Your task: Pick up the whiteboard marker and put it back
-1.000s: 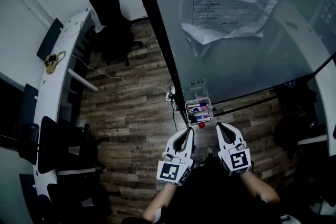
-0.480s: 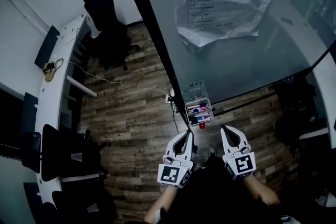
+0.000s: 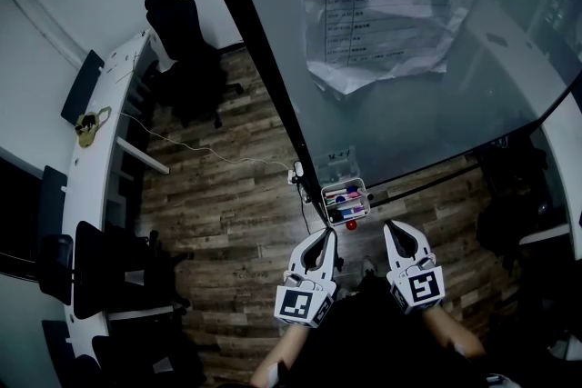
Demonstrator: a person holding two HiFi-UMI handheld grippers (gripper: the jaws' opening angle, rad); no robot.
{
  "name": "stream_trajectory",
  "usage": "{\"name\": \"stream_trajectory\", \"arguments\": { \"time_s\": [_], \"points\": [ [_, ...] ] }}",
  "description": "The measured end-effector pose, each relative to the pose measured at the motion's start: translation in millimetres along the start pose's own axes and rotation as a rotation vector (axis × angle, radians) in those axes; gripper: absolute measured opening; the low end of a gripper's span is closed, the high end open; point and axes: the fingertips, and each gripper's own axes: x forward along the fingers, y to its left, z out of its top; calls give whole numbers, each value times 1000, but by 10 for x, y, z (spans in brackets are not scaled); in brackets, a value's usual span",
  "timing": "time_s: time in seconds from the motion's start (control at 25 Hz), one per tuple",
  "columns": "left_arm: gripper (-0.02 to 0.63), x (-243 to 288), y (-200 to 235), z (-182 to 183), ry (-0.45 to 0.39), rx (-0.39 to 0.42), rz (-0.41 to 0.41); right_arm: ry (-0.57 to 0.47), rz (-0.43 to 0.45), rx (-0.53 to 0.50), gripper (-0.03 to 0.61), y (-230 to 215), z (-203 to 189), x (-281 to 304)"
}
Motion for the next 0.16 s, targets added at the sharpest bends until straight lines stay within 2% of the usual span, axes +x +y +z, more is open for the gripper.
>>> {"name": "stream_trajectory", "arguments": {
  "time_s": [0.16],
  "points": [
    [8, 37, 9, 8, 3, -1, -2, 12, -9, 2, 14, -27, -6, 22]
  ]
}}
